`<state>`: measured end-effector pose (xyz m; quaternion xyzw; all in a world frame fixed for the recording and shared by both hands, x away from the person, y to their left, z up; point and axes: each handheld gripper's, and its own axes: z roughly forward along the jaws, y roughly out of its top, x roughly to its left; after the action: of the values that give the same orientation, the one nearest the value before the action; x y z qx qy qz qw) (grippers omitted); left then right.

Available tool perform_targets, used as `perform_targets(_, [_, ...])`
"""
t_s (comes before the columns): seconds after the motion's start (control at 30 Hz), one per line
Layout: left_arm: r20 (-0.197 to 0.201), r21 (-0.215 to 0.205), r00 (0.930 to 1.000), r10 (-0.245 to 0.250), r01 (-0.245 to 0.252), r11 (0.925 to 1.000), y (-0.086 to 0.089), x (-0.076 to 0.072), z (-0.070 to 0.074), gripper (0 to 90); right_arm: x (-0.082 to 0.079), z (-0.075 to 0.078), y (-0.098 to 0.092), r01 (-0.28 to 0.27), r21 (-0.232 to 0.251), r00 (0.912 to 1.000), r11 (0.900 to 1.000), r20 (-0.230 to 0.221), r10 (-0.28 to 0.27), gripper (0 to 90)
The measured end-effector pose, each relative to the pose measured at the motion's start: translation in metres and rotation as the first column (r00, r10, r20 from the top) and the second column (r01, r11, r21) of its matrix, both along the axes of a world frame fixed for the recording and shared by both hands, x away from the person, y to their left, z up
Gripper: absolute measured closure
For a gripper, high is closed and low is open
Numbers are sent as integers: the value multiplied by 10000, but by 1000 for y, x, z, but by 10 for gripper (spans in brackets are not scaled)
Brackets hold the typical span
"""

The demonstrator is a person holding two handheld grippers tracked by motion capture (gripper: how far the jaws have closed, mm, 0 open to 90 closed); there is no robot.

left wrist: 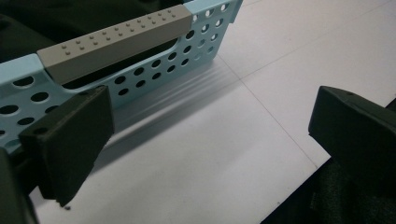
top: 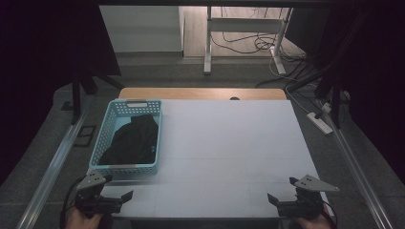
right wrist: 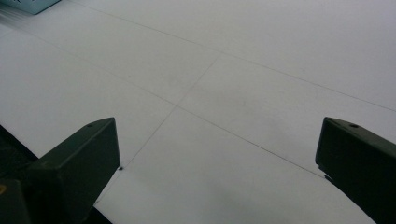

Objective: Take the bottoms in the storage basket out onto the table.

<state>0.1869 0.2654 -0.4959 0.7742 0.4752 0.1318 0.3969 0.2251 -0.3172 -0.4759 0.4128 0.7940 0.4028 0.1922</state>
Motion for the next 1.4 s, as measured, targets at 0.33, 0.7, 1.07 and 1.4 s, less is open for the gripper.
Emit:
perform_targets(0.33, [126, -2, 9999, -89, 89, 10000, -2, 2, 2, 6, 1, -1, 1, -46, -50, 10000, 10000, -43, 46, 2])
perform_targets(0.7, [295, -105, 9986, -432, 436, 9990, -3, 9, 10, 7, 1, -1, 2, -130, -228, 9998, 9997, -136, 127, 1])
perform_targets(1.07, [762, 21, 9957, -531, 531, 9986, -6, 19, 20, 6, 1, -2, 5, -262, -441, 9996, 9987, -154, 256, 1])
perform_targets(1.4, [890, 56, 9947, -513, 510, 9987, -4, 34, 26, 6, 1, -2, 6, -316, -526, 9994, 9981, -139, 309, 2])
